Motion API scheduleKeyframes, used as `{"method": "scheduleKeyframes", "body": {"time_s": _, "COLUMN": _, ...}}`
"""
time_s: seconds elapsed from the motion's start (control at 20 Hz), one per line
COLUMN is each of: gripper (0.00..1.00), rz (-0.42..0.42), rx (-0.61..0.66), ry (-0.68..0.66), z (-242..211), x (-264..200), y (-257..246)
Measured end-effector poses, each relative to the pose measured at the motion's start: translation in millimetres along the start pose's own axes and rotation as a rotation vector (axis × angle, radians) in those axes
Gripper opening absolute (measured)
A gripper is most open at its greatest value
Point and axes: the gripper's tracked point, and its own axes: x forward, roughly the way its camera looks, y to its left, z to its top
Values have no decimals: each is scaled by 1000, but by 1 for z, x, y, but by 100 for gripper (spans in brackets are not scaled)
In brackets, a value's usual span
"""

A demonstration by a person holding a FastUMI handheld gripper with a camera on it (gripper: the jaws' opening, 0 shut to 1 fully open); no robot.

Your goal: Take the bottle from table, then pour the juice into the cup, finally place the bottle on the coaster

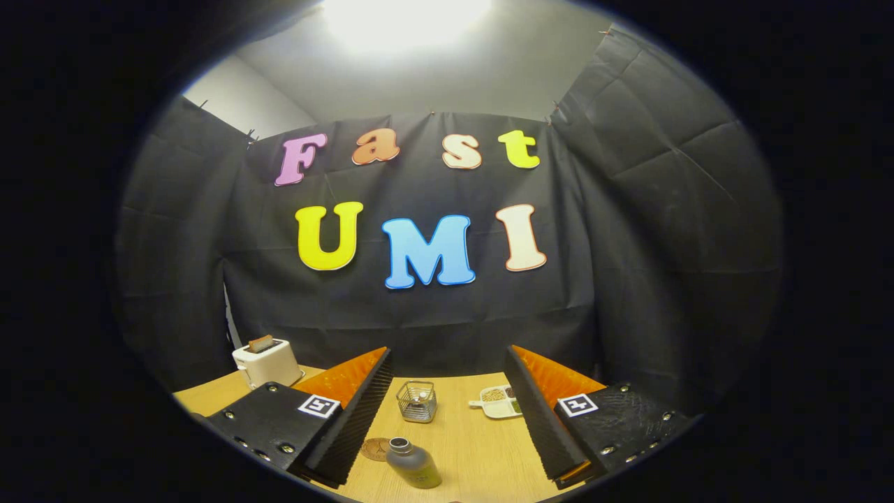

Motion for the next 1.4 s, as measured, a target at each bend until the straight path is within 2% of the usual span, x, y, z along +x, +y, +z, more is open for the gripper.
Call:
{"method": "scheduleKeyframes", "body": {"time_s": 0.2, "gripper": 98, "rz": 40, "rx": -10, "ry": 1, "z": -42, "x": 4, "y": 13}}
{"method": "scheduleKeyframes", "body": {"time_s": 0.5, "gripper": 98, "rz": 51, "rx": -37, "ry": 33, "z": -122, "x": 4, "y": 24}}
{"method": "scheduleKeyframes", "body": {"time_s": 0.8, "gripper": 98, "rz": 79, "rx": -56, "ry": 68, "z": -175, "x": 17, "y": 40}}
{"method": "scheduleKeyframes", "body": {"time_s": 1.15, "gripper": 98, "rz": 70, "rx": -63, "ry": 123, "z": -222, "x": 36, "y": 47}}
{"method": "scheduleKeyframes", "body": {"time_s": 1.4, "gripper": 98, "rz": 45, "rx": -72, "ry": 116, "z": -232, "x": 43, "y": 44}}
